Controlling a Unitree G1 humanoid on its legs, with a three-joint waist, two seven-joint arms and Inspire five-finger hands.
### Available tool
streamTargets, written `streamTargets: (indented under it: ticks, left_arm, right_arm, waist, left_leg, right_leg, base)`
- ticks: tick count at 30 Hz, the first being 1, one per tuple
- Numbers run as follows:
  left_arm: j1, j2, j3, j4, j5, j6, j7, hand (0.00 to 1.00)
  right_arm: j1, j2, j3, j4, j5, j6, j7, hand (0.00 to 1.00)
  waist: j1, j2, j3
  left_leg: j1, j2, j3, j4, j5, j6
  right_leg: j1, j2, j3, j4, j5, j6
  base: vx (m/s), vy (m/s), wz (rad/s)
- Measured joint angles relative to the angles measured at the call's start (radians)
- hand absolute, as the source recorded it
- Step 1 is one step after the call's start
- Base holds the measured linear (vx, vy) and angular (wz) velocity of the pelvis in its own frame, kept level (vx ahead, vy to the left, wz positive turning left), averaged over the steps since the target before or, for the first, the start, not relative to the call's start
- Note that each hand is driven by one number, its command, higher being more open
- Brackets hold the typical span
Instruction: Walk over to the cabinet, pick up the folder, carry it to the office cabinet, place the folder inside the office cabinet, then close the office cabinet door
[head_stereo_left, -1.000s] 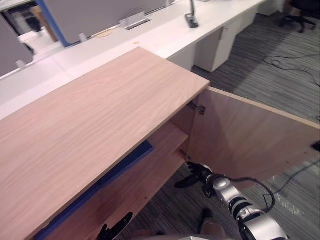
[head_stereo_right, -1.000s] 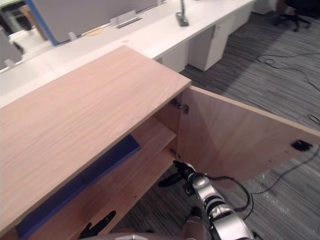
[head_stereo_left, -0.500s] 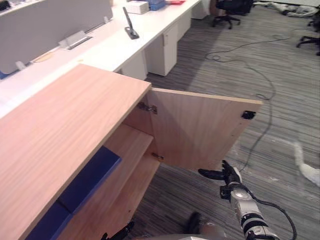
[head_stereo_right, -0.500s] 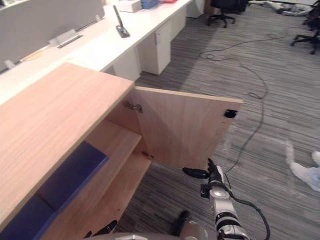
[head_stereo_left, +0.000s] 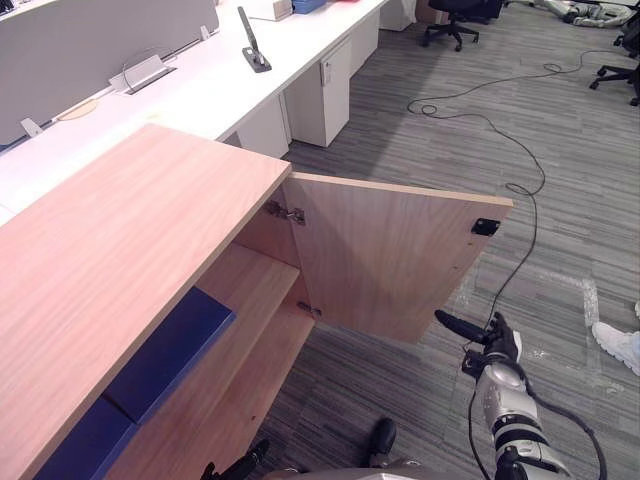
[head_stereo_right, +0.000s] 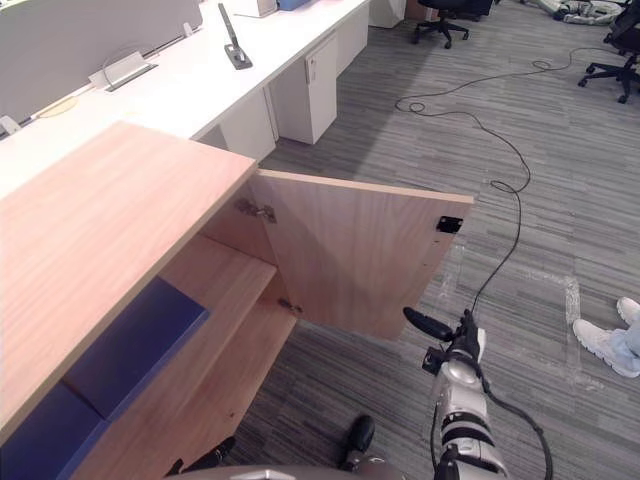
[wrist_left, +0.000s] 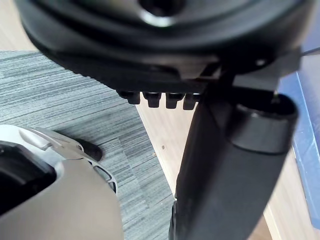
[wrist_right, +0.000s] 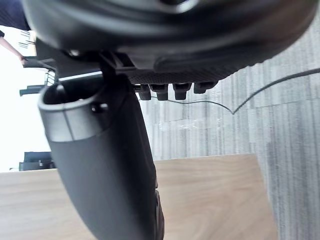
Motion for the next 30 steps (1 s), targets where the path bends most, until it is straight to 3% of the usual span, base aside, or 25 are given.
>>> streamTargets:
  ticks: [9, 14, 25, 30]
  left_arm:
    - [0.001, 0.0, -0.005, -0.002, 0.0, 0.0, -0.001, 1.0]
    - [0.01, 0.001, -0.007, -0.001, 0.0, 0.0, -0.001, 1.0]
    - [0.015, 0.003, -0.024, 0.002, -0.001, 0.0, -0.034, 1.0]
    - [0.03, 0.015, -0.047, 0.003, -0.001, 0.0, -0.051, 1.0]
  right_arm:
    - [-0.226, -0.131, 0.01, 0.076, 0.049, -0.032, -0.022, 1.0]
    - [-0.262, -0.214, 0.097, 0.168, 0.066, -0.033, 0.016, 1.0]
    - [-0.328, -0.315, 0.397, 0.233, 0.154, -0.041, 0.216, 1.0]
    - [-0.343, -0.407, 0.628, 0.186, 0.15, -0.04, 0.298, 1.0]
  waist:
    - [0.009, 0.009, -0.006]
    - [0.011, 0.011, -0.006]
    - [0.011, 0.03, 0.015]
    - [0.005, 0.031, 0.023]
  left_leg:
    - [-0.01, -0.008, -0.039, 0.007, 0.006, 0.007]
    - [-0.01, -0.013, -0.053, 0.008, 0.006, 0.009]
    - [-0.023, -0.004, -0.079, 0.033, -0.003, 0.007]
    - [-0.024, 0.015, -0.101, 0.035, -0.007, -0.003]
  right_leg:
    - [0.001, -0.008, -0.017, 0.0, 0.002, -0.003]
    - [0.01, -0.014, -0.025, 0.0, 0.004, -0.002]
    - [0.015, -0.006, -0.035, 0.0, -0.004, -0.004]
    - [0.01, 0.029, -0.019, 0.0, -0.029, -0.016]
  base:
    - [-0.03, 0.027, 0.09]
    - [-0.06, 0.031, 0.05]
    - [-0.09, -0.012, 0.01]
    - [-0.03, -0.046, -0.12]
